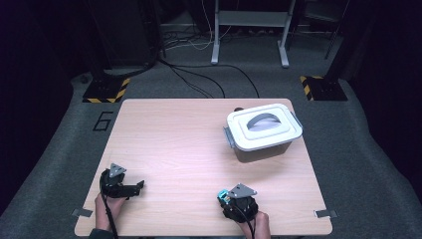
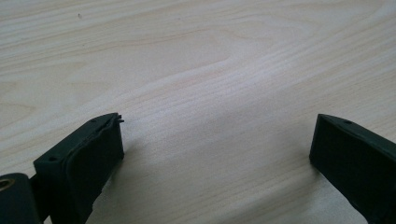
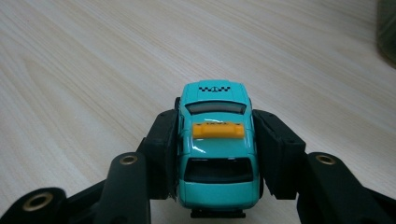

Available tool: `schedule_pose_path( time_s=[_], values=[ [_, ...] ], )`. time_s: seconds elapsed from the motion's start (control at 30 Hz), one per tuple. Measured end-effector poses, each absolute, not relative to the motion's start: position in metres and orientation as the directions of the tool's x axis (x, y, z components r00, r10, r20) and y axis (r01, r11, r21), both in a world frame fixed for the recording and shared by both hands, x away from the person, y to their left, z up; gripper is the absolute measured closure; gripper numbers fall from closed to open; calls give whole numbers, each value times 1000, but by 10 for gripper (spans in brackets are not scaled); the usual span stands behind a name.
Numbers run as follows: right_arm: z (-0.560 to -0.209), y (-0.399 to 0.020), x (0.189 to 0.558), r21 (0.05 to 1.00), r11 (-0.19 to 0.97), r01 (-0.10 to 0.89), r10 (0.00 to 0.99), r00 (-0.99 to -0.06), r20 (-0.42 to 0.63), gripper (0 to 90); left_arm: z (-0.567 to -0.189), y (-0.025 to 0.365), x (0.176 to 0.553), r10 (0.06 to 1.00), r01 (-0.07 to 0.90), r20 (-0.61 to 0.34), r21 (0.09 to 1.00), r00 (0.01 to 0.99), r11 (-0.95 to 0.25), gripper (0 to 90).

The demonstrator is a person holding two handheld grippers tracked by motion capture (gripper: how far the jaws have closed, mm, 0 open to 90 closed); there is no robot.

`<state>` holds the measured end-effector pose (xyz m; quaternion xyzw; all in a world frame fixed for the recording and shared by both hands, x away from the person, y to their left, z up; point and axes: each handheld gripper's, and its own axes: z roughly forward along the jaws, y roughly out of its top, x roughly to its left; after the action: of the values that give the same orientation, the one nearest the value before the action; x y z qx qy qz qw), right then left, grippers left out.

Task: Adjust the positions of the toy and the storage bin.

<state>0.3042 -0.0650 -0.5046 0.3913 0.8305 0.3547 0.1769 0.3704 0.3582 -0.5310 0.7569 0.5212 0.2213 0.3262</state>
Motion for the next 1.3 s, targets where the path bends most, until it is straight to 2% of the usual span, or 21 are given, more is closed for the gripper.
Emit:
schedule_pose_path(
  time_s=[1.3],
  values=[
    [-486, -149, 319, 740, 324, 589, 897, -439, -43, 524, -531, 358, 370, 934, 648, -6, 722, 358, -244, 25]
  ],
)
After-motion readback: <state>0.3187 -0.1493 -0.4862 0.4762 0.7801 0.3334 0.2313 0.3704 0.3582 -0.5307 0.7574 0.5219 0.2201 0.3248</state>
